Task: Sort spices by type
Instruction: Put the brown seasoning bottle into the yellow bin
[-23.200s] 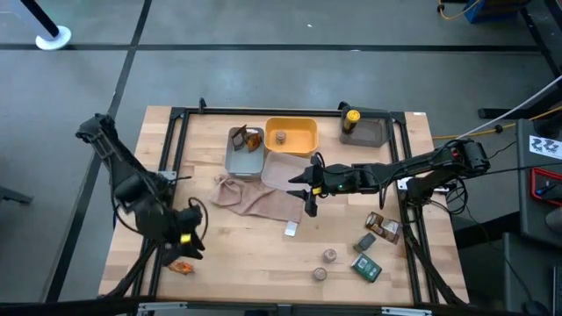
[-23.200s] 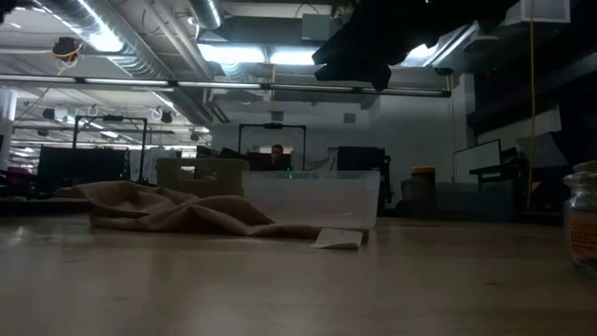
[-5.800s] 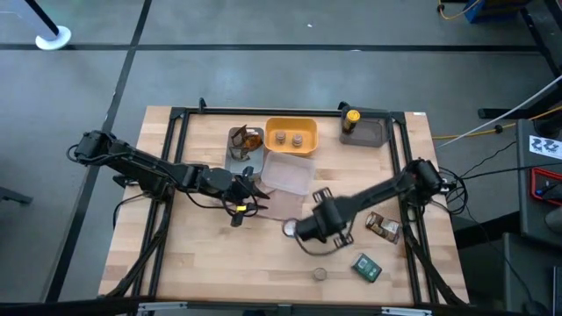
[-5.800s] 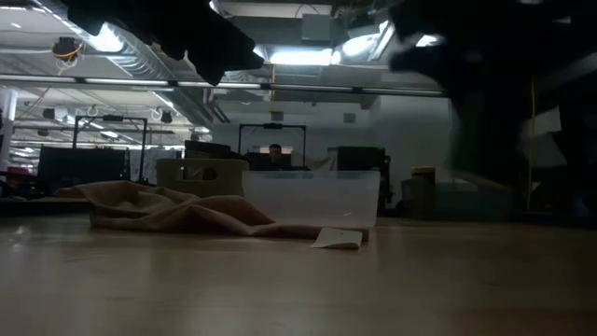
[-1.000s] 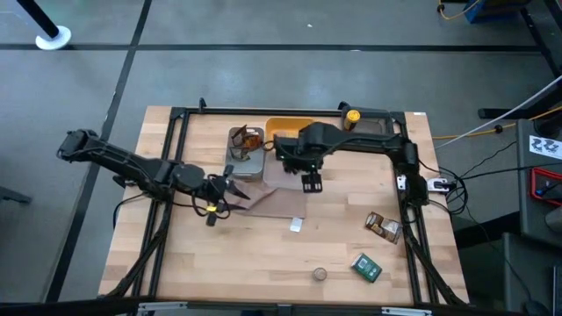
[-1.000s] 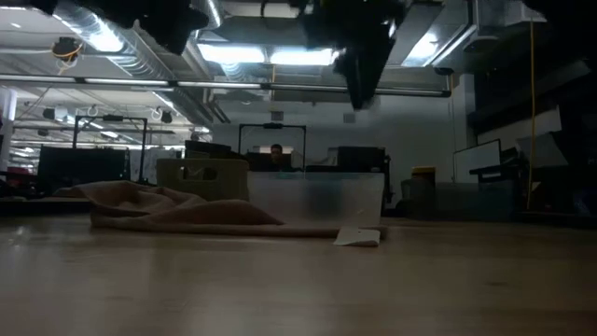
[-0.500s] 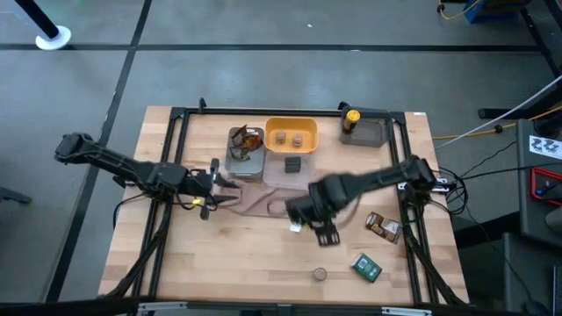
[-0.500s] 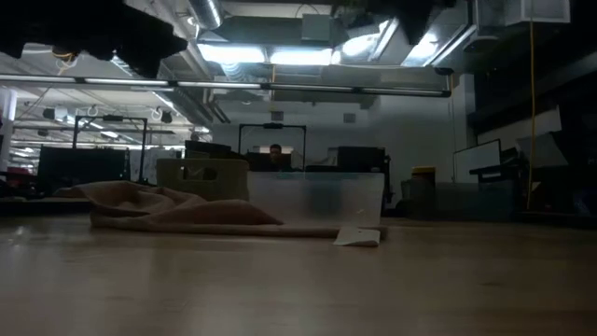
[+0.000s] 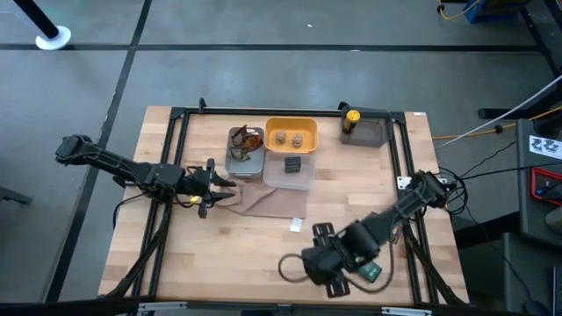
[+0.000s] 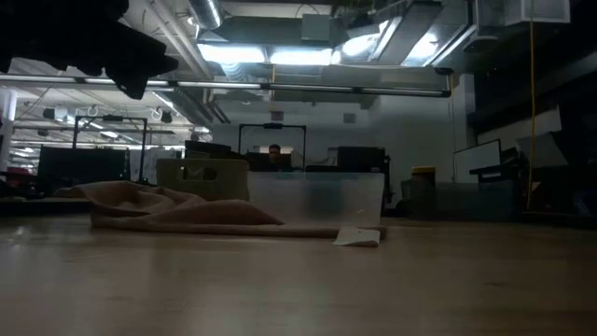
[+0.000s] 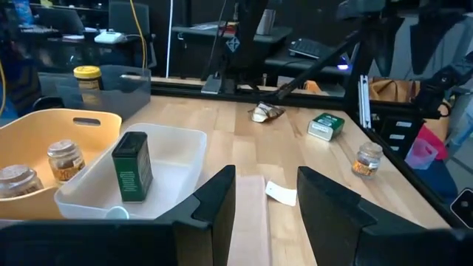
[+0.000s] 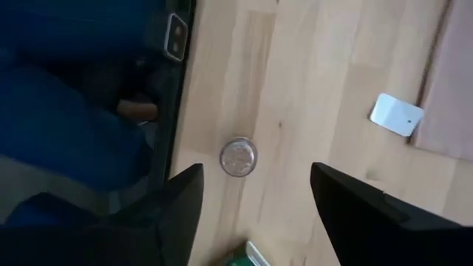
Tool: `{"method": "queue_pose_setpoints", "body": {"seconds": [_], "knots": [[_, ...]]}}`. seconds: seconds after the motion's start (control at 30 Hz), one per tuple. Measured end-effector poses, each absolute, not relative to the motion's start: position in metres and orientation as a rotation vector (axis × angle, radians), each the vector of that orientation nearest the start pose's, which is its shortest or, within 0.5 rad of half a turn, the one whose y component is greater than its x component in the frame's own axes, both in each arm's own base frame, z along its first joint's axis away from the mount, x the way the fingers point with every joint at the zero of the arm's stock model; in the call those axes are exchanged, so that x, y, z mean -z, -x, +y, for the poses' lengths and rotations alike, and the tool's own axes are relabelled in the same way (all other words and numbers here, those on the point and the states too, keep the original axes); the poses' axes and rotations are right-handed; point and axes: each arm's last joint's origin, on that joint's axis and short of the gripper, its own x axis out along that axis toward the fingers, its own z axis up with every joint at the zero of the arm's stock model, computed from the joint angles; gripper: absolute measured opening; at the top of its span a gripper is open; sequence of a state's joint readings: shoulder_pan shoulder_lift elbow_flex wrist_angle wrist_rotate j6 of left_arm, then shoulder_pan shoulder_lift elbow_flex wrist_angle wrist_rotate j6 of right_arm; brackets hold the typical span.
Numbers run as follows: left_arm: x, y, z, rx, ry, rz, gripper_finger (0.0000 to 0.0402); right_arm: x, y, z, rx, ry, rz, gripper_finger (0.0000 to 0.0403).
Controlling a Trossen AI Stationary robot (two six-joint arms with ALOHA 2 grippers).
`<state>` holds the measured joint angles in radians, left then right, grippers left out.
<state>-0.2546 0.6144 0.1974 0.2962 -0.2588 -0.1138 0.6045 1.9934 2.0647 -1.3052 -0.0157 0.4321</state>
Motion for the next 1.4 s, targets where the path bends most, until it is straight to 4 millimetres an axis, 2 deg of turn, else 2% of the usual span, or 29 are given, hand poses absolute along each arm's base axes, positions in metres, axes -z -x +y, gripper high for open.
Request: {"method": "queue_pose_setpoints", "body": {"seconds": [0.27, 0.47, 0.7, 1.03, 1.4], "knots": [[-0.2, -0.145, -0.03, -0.01, 0.077, 0.116, 0.013, -0.306, -0.317, 0.273, -0.256, 0.086, 1.257, 0.0248], [-0.199, -0.145, -0.03, -0.009, 0.074, 0.119, 0.013, -0.279, -0.32, 0.294, -0.255, 0.135, 1.28, 0.0248], [-0.199, -0.145, -0.03, -0.009, 0.074, 0.119, 0.013, -0.245, -0.331, 0.299, -0.224, 0.179, 1.36, 0.0248], [-0.199, -0.145, -0.03, -0.007, 0.074, 0.12, 0.013, -0.231, -0.333, 0.289, -0.173, 0.213, 1.444, 0.0248], [-0.198, -0.145, -0.03, -0.007, 0.07, 0.133, 0.013, -0.199, -0.331, 0.283, -0.163, 0.22, 1.509, 0.0248]]}}
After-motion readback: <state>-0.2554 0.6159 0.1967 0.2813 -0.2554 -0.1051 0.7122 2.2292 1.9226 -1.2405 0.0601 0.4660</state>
